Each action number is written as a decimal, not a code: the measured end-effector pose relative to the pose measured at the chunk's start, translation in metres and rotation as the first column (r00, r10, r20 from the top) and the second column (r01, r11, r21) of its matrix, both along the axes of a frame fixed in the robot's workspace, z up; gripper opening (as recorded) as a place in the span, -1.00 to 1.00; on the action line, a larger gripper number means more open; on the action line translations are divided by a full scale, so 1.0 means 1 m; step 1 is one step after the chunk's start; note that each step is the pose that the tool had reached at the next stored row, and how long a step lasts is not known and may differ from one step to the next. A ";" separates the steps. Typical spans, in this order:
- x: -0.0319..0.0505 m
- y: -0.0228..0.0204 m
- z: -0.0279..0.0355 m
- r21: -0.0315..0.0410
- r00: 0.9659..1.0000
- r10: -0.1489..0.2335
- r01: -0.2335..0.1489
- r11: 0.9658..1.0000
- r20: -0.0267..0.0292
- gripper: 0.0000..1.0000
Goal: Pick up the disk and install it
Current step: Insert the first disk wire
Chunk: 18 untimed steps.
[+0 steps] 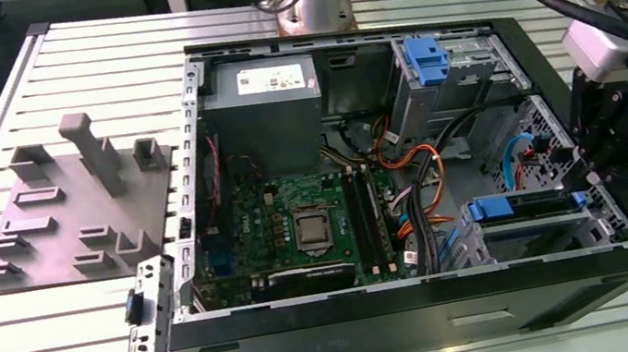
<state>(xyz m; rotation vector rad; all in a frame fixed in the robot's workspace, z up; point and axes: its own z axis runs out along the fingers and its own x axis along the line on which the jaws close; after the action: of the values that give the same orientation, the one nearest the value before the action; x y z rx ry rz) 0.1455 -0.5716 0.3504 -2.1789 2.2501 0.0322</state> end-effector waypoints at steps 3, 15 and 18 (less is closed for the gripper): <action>0.0000 0.0002 0.0021 0.000 1.000 0.000 0.000 1.000 0.000 -0.79; 0.0044 0.0182 0.0063 -0.004 1.000 0.000 0.000 1.000 -0.002 -0.79; 0.0068 0.0250 0.0062 -0.017 1.000 0.000 0.000 1.000 -0.010 -0.79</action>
<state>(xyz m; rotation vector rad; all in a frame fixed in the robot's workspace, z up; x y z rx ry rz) 0.1523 -0.5466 0.3566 -2.1920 2.2640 0.0246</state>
